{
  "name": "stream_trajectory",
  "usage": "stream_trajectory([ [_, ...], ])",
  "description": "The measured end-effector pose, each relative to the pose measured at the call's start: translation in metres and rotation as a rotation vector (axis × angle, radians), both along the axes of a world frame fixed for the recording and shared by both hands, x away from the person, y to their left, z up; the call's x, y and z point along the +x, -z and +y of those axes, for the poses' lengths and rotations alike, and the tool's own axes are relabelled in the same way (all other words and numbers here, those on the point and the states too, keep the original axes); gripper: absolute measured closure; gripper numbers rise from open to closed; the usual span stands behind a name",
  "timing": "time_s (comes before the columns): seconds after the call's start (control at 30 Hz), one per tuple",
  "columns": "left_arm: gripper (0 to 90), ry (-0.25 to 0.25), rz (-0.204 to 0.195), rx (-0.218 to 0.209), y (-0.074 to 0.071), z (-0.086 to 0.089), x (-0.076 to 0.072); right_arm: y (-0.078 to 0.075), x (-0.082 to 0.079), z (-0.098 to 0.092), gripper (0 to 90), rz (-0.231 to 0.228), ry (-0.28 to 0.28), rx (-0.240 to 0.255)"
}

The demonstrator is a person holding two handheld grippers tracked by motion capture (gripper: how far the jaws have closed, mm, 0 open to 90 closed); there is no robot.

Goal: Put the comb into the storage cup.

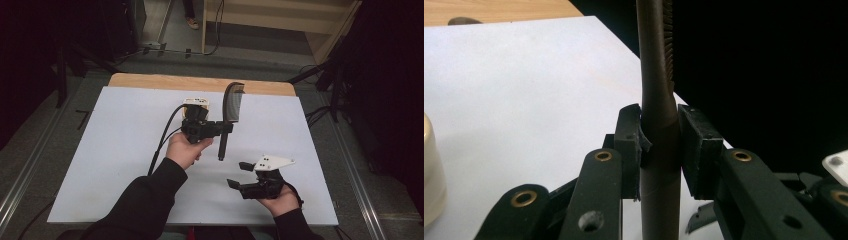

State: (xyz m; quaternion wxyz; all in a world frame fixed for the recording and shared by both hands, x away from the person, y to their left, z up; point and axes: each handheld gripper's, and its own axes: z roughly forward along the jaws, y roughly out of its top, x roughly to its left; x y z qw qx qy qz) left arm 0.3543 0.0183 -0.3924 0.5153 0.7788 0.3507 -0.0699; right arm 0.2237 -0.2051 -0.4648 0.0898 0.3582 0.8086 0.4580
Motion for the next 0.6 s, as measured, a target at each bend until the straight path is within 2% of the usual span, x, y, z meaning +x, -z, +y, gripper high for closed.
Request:
stream_trajectory([
  [0.07, 72.9, 0.005, -0.003, 0.002, 0.0, 0.0, 0.0, 0.001, 0.0, -0.006, 23.4, 0.017, -0.003, -0.004],
  [0.13, 73.0, 0.007, -0.007, 0.001, 0.001, 0.0, -0.001, 0.001, -0.001, -0.011, 23.0, 0.015, 0.011, -0.014],
  [0.3, 72.9, 0.015, -0.016, -0.002, 0.001, 0.0, -0.002, 0.001, -0.001, -0.024, 22.6, 0.047, 0.029, 0.001],
  [0.6, 72.9, 0.024, -0.03, -0.004, -0.001, 0.003, -0.003, 0.005, -0.003, -0.041, 22.5, 0.075, 0.053, -0.05],
])
